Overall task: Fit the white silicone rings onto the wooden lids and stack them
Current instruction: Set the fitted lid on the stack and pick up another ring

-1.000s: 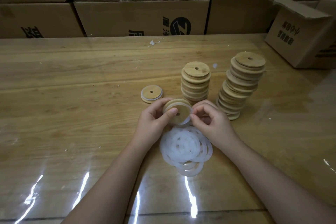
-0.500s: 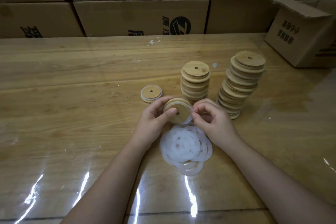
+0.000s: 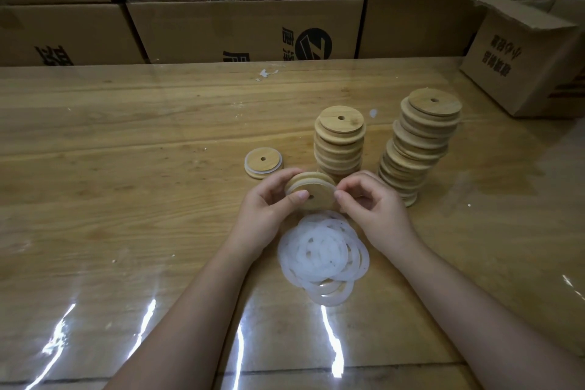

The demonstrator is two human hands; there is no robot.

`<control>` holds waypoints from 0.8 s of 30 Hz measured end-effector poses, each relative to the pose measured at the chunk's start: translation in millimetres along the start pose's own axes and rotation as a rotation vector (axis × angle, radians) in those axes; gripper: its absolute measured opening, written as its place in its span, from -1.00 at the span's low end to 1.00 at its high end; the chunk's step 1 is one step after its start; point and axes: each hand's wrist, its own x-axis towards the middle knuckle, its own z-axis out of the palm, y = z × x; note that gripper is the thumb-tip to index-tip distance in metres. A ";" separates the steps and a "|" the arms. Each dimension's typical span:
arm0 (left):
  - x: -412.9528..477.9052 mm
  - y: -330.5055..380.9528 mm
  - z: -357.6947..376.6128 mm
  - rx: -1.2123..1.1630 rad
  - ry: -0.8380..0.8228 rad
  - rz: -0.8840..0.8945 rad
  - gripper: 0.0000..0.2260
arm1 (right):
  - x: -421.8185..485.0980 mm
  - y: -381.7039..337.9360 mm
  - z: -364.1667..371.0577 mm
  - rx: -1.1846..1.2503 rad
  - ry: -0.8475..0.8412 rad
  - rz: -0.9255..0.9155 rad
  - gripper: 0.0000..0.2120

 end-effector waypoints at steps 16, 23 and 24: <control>0.4 -5.6 0.7 0.425 0.107 0.137 -0.69 | -1.3 -0.1 -1.0 0.005 0.065 -0.093 -0.85; 0.1 -3.9 -0.6 0.347 0.194 0.135 -0.62 | -1.0 -0.1 -0.3 -0.063 0.100 -0.120 -0.91; 0.7 -4.2 -0.5 0.332 0.199 0.124 -0.63 | -0.7 -0.6 -0.3 -0.069 0.102 -0.118 -0.92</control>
